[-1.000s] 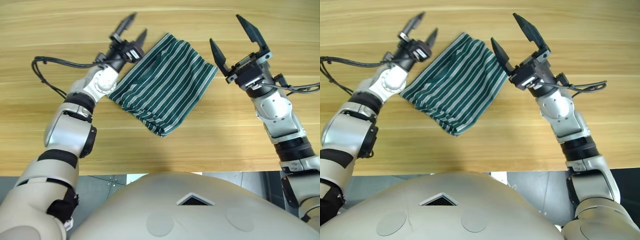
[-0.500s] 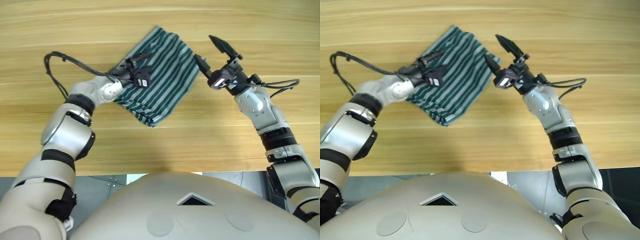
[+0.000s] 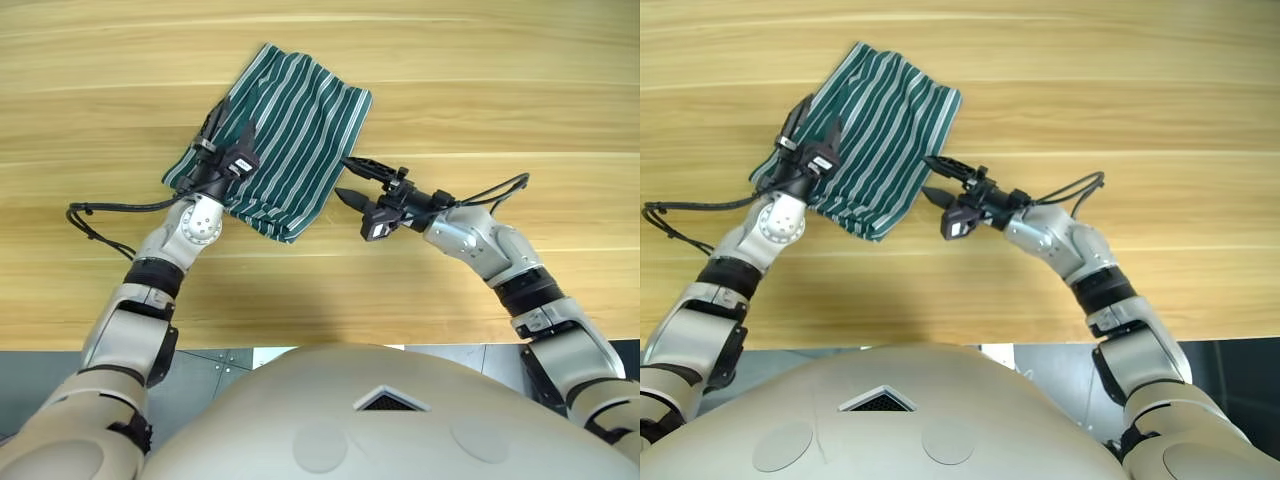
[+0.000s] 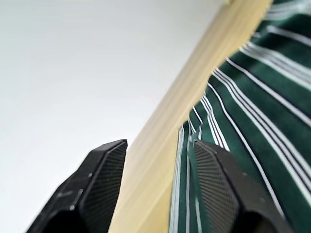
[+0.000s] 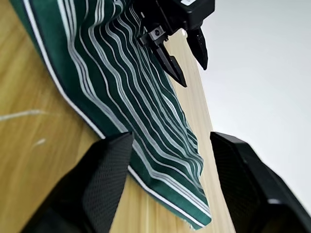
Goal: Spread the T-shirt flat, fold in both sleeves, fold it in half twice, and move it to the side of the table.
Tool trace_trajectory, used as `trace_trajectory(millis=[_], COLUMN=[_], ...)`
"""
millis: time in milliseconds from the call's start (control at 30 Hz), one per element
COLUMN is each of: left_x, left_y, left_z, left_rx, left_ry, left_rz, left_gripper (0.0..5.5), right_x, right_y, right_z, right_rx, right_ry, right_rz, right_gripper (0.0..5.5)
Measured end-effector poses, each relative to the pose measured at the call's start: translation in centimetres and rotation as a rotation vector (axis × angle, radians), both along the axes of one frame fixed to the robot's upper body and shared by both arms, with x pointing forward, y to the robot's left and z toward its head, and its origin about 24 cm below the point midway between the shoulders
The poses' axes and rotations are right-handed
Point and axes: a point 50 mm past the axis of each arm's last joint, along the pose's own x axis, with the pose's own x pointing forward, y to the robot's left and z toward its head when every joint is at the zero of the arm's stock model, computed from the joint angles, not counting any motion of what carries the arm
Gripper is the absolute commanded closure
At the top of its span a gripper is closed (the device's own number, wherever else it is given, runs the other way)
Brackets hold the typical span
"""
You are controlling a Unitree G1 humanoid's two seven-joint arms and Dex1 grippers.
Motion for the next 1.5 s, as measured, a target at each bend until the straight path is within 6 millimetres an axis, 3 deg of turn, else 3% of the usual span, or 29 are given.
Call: trace_trajectory(millis=[67,167,300,433,567,667,833,900,1033,1100,1167,1233,1300,1400,1500], left_x=[0.5,0.3,0.2,0.8,2.1,2.6,3.0,3.1,3.0,2.7,1.8,0.0,-2.1,-4.4,-5.8], left_y=[0.4,0.8,1.8,2.2,2.7,3.3,4.4,4.5,4.3,4.5,4.5,4.3,5.1,8.1,9.4], left_z=[3.9,6.0,6.8,6.7,6.7,6.5,6.0,5.8,5.4,5.5,5.2,3.8,2.6,2.1,1.9], left_rx=[-0.154,-0.275,-0.336,-0.357,-0.354,-0.334,-0.234,-0.193,-0.128,-0.047,0.024,0.154,0.292,0.521,0.665], left_ry=[-0.169,-0.255,-0.292,-0.283,-0.274,-0.261,-0.217,-0.199,-0.164,-0.152,-0.117,-0.004,0.136,0.337,0.491], left_rz=[0.017,0.031,0.073,0.107,0.141,0.169,0.183,0.173,0.119,0.057,-0.046,-0.197,-0.300,-0.333,-0.375], left_gripper=[2.98,2.98,2.98,2.98,2.98,2.98,2.98,2.98,2.98,2.98,2.98,2.98,2.98,2.98,2.98], right_x=[0.4,0.1,-0.7,-0.4,-0.3,0.1,-0.2,-1.2,-2.2,-2.9,-2.6,-1.9,-1.3,-1.9,-3.9], right_y=[1.7,3.9,4.5,5.8,5.7,2.6,-7.0,-7.6,-6.9,-5.3,-4.5,-5.4,-7.5,-10.5,-11.2], right_z=[0.7,0.3,-2.1,-3.0,-3.2,-3.0,-1.2,-0.4,0.2,1.1,3.5,6.3,7.2,5.2,2.0], right_rx=[0.002,-0.034,-0.127,-0.107,-0.119,-0.169,-0.376,-0.388,-0.347,-0.193,0.023,0.217,0.236,0.064,-0.103], right_ry=[-0.045,-0.057,-0.001,0.009,-0.008,-0.024,-0.004,0.029,0.058,0.071,0.051,0.019,-0.007,0.059,0.198], right_rz=[0.053,0.134,0.180,0.187,0.202,0.168,0.033,0.040,0.076,0.100,0.082,0.021,-0.078,-0.192,-0.188], right_gripper=[2.58,2.58,2.58,2.58,2.58,2.58,2.58,2.58,2.58,2.58,2.58,2.58,2.58,2.58,2.58])
